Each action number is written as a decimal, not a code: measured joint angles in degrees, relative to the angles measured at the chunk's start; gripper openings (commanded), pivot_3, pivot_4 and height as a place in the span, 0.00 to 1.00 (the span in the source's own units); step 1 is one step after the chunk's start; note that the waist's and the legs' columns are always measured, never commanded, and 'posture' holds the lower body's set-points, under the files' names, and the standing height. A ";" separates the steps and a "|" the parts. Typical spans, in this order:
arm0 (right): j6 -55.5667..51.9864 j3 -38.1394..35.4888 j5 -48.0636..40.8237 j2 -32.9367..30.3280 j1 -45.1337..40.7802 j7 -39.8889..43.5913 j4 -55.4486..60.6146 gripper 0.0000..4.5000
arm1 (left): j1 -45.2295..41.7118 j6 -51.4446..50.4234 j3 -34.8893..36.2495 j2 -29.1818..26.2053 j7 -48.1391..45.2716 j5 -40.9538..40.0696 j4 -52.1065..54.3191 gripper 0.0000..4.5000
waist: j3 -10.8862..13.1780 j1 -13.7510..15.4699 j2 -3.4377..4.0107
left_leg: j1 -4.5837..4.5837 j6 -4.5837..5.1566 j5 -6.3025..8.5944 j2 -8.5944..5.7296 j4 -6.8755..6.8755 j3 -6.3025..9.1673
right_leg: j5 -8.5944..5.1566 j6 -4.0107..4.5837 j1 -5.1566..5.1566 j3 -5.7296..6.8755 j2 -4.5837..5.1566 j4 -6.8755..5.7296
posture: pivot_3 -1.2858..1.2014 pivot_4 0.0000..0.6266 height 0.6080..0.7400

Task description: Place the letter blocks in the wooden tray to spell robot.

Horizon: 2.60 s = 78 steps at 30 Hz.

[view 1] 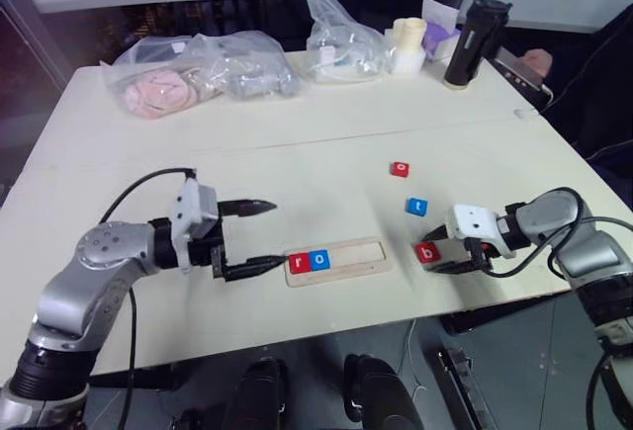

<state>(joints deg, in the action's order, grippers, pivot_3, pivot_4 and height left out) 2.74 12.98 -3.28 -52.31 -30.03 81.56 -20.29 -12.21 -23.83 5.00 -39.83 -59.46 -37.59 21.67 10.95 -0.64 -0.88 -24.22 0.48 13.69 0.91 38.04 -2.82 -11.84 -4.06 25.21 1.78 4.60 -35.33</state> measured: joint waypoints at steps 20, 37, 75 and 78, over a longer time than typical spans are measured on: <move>-18.70 0.39 -4.93 2.32 -2.33 0.19 24.26 0.25 | 4.81 1.94 1.37 -5.04 -9.28 -0.76 -0.35 1.00 | 0.02 0.10 0.03 | 0.04 -0.02 0.01 0.02 0.00 0.02 | 0.00 0.03 0.01 0.00 0.07 0.02 | 0.52 0.24 1.00; -18.17 10.27 0.87 13.17 -8.23 -3.98 18.58 0.25 | 6.98 2.23 1.47 -4.95 -7.87 -0.41 1.97 1.00 | 0.01 0.06 0.02 | -0.13 -0.02 0.01 0.00 0.00 0.01 | 0.03 0.06 0.14 0.02 0.04 0.00 | 0.52 0.24 1.00; -17.45 11.56 3.06 16.99 -8.59 -3.53 15.38 0.91 | 6.95 4.15 0.65 -4.48 -6.87 0.97 2.06 1.00 | 0.01 0.02 0.02 | -0.12 -0.02 0.01 0.00 0.01 0.01 | 0.03 0.05 0.13 0.02 0.02 0.00 | 0.52 0.24 1.00; -17.52 11.55 3.06 16.99 -8.60 -3.54 15.37 1.00 | 6.95 4.21 0.59 -4.48 -6.88 0.99 1.99 1.00 | 0.01 0.00 0.02 | -0.12 -0.01 0.01 0.00 0.01 0.01 | 0.03 0.05 0.13 0.02 0.02 -0.01 | 0.52 0.24 1.00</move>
<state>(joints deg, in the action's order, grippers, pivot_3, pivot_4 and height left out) -14.78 24.54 -0.22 -35.33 -38.62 78.02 -4.92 -5.26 -19.62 5.60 -44.31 -66.35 -36.59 23.67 10.96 -0.64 -0.86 -24.34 0.46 13.70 0.91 38.05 -2.81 -11.81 -4.00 25.34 1.80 4.62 -35.33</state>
